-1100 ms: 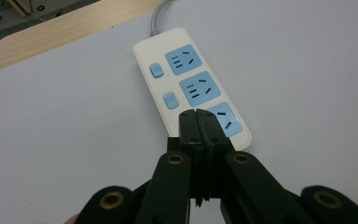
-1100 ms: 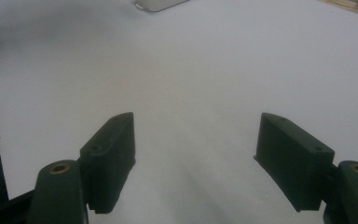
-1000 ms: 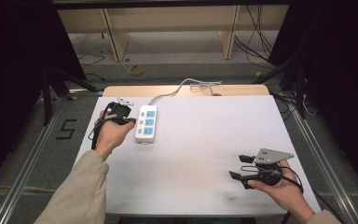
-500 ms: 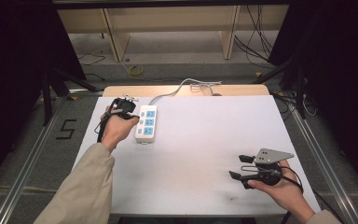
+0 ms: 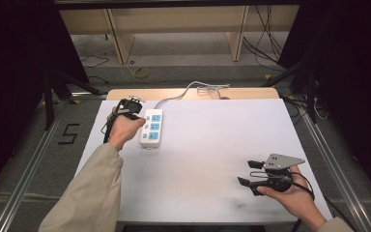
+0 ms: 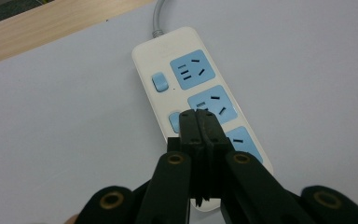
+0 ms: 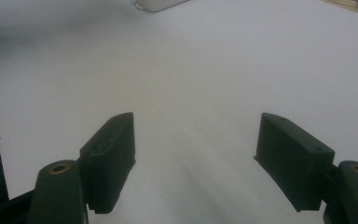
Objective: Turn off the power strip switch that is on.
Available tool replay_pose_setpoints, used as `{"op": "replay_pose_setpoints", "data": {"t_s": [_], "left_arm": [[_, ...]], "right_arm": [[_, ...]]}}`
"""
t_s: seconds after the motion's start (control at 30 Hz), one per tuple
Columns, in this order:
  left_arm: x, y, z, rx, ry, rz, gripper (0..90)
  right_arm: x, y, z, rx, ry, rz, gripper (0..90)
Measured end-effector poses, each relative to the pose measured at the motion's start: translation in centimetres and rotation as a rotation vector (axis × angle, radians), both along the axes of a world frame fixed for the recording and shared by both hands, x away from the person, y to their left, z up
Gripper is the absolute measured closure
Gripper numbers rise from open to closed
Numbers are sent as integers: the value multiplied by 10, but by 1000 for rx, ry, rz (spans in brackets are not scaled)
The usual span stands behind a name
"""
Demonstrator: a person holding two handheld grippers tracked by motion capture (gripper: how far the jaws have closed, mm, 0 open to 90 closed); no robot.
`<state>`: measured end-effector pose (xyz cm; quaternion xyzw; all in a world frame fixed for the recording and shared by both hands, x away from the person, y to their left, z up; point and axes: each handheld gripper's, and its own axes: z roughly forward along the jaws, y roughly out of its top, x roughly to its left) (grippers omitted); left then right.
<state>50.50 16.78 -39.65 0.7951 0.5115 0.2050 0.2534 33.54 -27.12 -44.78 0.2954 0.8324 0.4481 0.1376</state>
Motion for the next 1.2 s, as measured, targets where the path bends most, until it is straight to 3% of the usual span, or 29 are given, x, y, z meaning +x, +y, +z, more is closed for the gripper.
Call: {"op": "replay_pose_setpoints", "data": {"t_s": [0.57, 1.2], "left_arm": [[12, -6, 3, 4, 9, -2, 899], [25, -4, -9, 9, 56, 25, 899]], "right_arm": [[0, 0, 0, -3, 9, -1, 285], [0, 0, -1, -4, 9, 1, 285]]}}
